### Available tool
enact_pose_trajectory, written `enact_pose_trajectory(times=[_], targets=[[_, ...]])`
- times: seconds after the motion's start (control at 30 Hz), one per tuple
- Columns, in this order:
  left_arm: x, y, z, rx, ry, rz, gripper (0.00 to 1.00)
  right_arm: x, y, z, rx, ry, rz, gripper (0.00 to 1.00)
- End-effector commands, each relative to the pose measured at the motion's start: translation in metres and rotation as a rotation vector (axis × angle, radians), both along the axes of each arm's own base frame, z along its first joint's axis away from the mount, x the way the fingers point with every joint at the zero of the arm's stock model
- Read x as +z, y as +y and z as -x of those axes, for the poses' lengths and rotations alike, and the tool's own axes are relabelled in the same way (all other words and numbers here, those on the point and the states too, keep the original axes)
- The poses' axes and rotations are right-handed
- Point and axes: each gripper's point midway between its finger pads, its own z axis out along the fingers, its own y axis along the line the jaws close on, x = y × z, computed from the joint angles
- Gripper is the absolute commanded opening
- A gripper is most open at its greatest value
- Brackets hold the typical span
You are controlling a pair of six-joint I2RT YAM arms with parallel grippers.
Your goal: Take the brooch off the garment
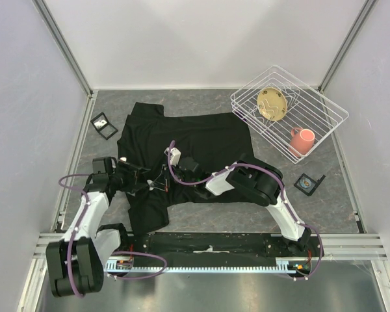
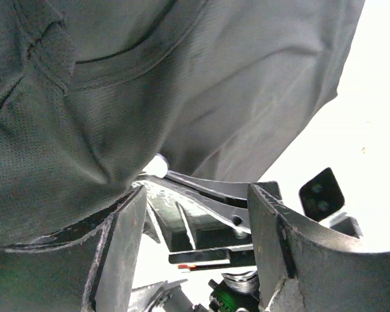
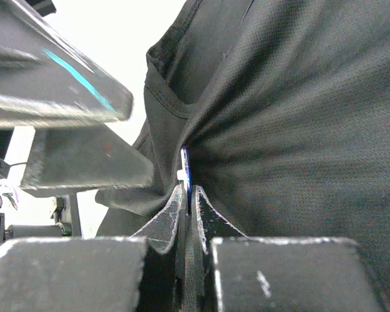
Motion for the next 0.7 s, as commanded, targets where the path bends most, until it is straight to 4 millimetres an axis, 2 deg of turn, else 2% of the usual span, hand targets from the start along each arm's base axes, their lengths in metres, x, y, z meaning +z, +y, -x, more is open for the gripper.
enact_pose_trajectory(times=[0.0, 0.2, 0.37, 0.67], targets=[[0.024, 0.021, -0.011, 0.111, -0.063, -0.081, 0.71, 0.018, 0.006, 0.0, 0.01, -0.055, -0.047, 0.0], [0.024, 0.013, -0.019, 0.072, -0.061, -0.039, 0.73, 0.021, 0.007, -0.001, 0.012, -0.058, -0.051, 0.0], [0.021, 0.015, -0.025, 0.069, -0.063, -0.049, 0.73, 0.021, 0.008, 0.001, 0.017, -0.056, -0.052, 0.0], [0.015, 0.01, -0.029, 0.047, -0.054, -0.018, 0.73, 0.02, 0.009, 0.003, 0.028, -0.048, -0.046, 0.0]])
